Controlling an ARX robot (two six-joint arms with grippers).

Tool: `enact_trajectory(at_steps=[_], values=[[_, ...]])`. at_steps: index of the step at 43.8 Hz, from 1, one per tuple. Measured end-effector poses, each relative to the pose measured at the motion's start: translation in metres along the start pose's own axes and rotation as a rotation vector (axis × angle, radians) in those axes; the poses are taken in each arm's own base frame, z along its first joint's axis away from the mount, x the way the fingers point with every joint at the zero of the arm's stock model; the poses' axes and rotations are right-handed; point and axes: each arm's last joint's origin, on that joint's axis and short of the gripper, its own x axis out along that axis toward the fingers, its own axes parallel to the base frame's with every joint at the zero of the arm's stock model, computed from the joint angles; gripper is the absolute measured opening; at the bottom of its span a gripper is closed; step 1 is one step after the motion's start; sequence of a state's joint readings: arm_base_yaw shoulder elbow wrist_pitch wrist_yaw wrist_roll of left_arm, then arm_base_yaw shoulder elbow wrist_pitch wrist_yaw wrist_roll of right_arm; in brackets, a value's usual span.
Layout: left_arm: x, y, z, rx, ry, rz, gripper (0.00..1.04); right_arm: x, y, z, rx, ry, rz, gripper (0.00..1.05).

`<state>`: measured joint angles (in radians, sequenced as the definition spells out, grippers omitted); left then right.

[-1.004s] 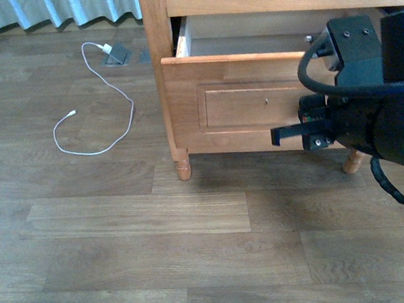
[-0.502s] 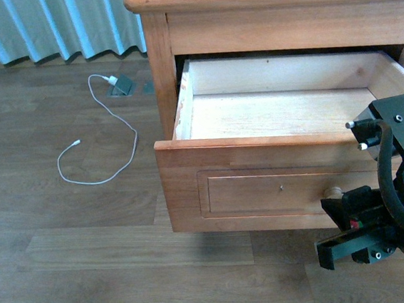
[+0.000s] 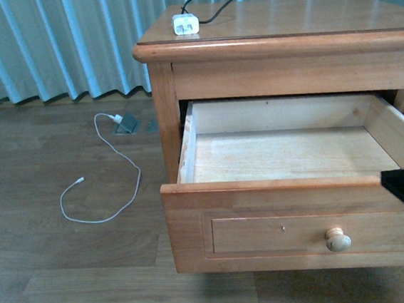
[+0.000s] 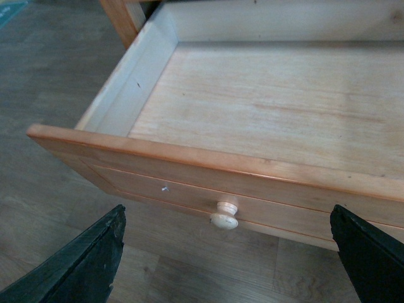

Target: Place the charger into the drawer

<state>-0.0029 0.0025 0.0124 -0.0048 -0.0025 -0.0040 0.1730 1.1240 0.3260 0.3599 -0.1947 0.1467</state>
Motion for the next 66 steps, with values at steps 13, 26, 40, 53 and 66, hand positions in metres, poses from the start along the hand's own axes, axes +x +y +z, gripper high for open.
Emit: enact_trajectory(at_steps=[13, 26, 40, 53, 66], values=[[0.0, 0.0, 0.0, 0.0, 0.0, 0.0, 0.99, -0.069, -0.012, 0.024, 0.006, -0.176, -0.045, 0.96], [0.0, 0.0, 0.0, 0.0, 0.0, 0.0, 0.99, -0.106, -0.031, 0.008, 0.033, -0.231, -0.094, 0.96], [0.0, 0.0, 0.0, 0.0, 0.0, 0.0, 0.99, -0.11, -0.038, -0.004, 0.047, -0.24, -0.13, 0.96], [0.0, 0.0, 0.0, 0.0, 0.0, 0.0, 0.99, -0.104, -0.026, -0.02, -0.135, -0.467, -0.336, 0.42], [0.0, 0.0, 0.0, 0.0, 0.0, 0.0, 0.99, -0.099, -0.012, -0.031, -0.143, -0.469, -0.341, 0.05]])
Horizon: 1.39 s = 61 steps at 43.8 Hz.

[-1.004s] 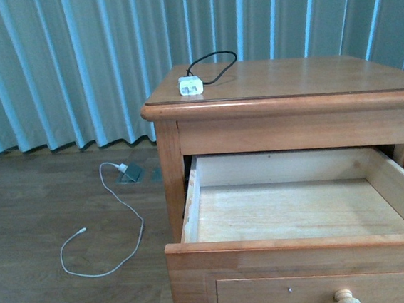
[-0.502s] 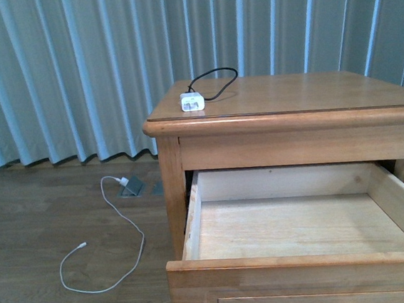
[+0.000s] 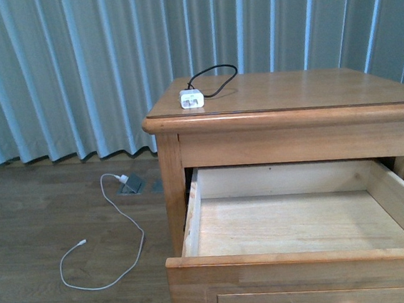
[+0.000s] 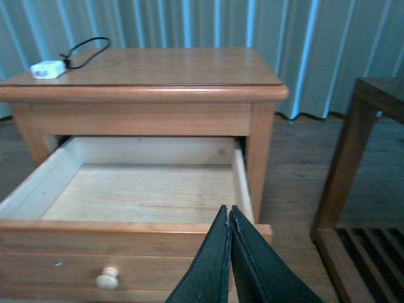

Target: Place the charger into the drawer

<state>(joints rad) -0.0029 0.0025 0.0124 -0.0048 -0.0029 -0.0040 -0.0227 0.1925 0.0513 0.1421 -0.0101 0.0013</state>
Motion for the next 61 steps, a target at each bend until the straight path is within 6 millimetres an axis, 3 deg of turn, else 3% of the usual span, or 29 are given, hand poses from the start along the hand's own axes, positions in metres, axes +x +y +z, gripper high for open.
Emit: enact_trajectory(at_steps=[25, 30, 34, 40, 48, 52, 61], values=[[0.0, 0.0, 0.0, 0.0, 0.0, 0.0, 0.99, 0.0, 0.002, -0.001, 0.0, -0.001, 0.01, 0.98], [0.0, 0.0, 0.0, -0.006, 0.001, 0.016, 0.99, 0.0, 0.002, -0.001, 0.0, -0.001, 0.01, 0.96], [0.004, -0.004, -0.003, -0.139, 0.029, 0.37, 0.99, 0.0, 0.002, 0.0, 0.0, -0.002, 0.01, 0.96], [0.007, -0.005, -0.003, -0.209, 0.016, 0.542, 0.99, 0.0, 0.002, 0.0, 0.0, -0.002, 0.009, 0.96], [0.026, -0.012, 0.019, -0.219, 0.025, 0.432, 0.99, 0.0, 0.002, 0.0, 0.0, -0.002, 0.01, 0.96], [0.054, -0.022, 0.045, -0.165, 0.028, 0.306, 0.99, 0.0, 0.002, 0.0, 0.0, -0.002, 0.01, 0.96], [0.1, -0.05, 0.081, -0.034, 0.049, 0.07, 0.99, 0.0, 0.002, 0.0, 0.0, -0.002, 0.01, 0.96]])
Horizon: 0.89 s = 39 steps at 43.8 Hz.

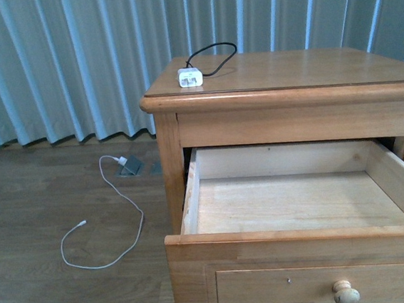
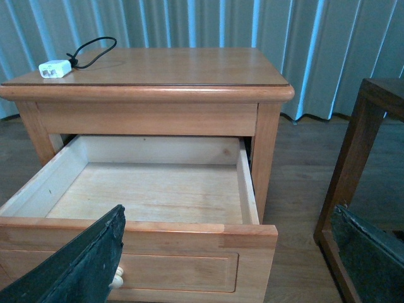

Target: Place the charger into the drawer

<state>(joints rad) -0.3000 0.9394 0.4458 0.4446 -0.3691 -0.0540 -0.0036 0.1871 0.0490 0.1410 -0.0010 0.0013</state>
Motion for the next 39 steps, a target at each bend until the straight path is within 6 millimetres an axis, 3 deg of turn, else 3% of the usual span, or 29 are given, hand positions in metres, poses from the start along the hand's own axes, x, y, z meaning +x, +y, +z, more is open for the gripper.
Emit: enact_trajectory(at_steps=[10, 14, 26, 34, 39], values=[[0.052, -0.031, 0.027, 0.086, 0.018, -0.116, 0.99, 0.0, 0.0, 0.0, 0.0, 0.0, 0.0, 0.96], [0.082, -0.051, 0.036, 0.095, 0.003, -0.179, 0.99, 0.0, 0.0, 0.0, 0.0, 0.0, 0.0, 0.96], [0.148, -0.09, 0.033, 0.1, 0.03, -0.242, 0.99, 0.0, 0.0, 0.0, 0.0, 0.0, 0.0, 0.96], [0.21, -0.116, 0.028, 0.083, 0.044, -0.234, 0.99, 0.0, 0.0, 0.0, 0.0, 0.0, 0.0, 0.96], [0.237, -0.126, 0.02, 0.065, 0.058, -0.215, 0.99, 0.0, 0.0, 0.0, 0.0, 0.0, 0.0, 0.96]])
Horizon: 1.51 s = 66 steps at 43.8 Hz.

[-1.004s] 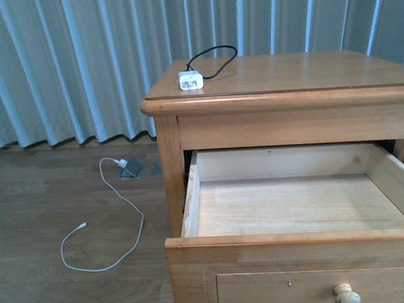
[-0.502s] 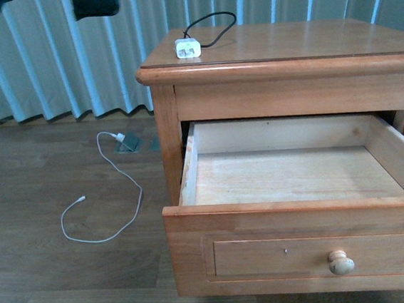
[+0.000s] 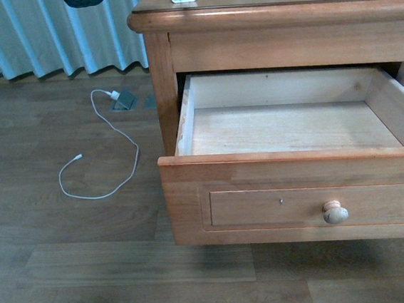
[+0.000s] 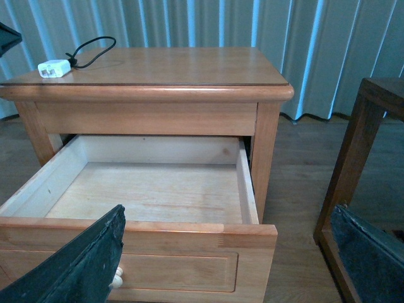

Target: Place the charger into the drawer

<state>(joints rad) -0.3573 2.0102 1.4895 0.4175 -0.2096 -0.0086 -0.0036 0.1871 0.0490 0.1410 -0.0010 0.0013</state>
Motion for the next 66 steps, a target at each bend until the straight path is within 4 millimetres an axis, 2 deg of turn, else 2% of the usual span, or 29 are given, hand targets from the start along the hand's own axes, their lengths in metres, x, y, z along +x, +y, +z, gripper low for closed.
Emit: enact_trajectory(at_steps=[8, 14, 21, 31, 32, 35, 40, 44, 47, 59, 66], values=[[0.036, -0.01, -0.01, -0.026, 0.008, -0.01, 0.99, 0.0, 0.0, 0.0, 0.0, 0.0, 0.0, 0.96], [0.055, -0.021, -0.016, -0.041, 0.013, -0.019, 0.99, 0.0, 0.0, 0.0, 0.0, 0.0, 0.0, 0.96], [0.07, -0.03, -0.025, -0.035, 0.043, 0.003, 0.99, 0.0, 0.0, 0.0, 0.0, 0.0, 0.0, 0.96], [0.081, -0.032, -0.028, -0.03, 0.058, 0.035, 0.99, 0.0, 0.0, 0.0, 0.0, 0.0, 0.0, 0.96], [0.082, -0.032, -0.027, -0.028, 0.062, 0.043, 0.98, 0.0, 0.0, 0.0, 0.0, 0.0, 0.0, 0.96], [0.085, -0.033, -0.027, -0.022, 0.072, 0.051, 0.84, 0.0, 0.0, 0.0, 0.0, 0.0, 0.0, 0.96], [0.085, -0.036, -0.027, -0.015, 0.09, 0.054, 0.66, 0.0, 0.0, 0.0, 0.0, 0.0, 0.0, 0.96], [0.084, -0.039, -0.027, -0.012, 0.095, 0.053, 0.47, 0.0, 0.0, 0.0, 0.0, 0.0, 0.0, 0.96], [0.083, -0.04, -0.028, -0.016, 0.087, 0.047, 0.4, 0.0, 0.0, 0.0, 0.0, 0.0, 0.0, 0.96], [0.059, -0.034, -0.028, -0.015, 0.061, 0.026, 0.4, 0.0, 0.0, 0.0, 0.0, 0.0, 0.0, 0.96], [0.031, -0.029, -0.011, -0.023, -0.009, -0.029, 0.4, 0.0, 0.0, 0.0, 0.0, 0.0, 0.0, 0.96]])
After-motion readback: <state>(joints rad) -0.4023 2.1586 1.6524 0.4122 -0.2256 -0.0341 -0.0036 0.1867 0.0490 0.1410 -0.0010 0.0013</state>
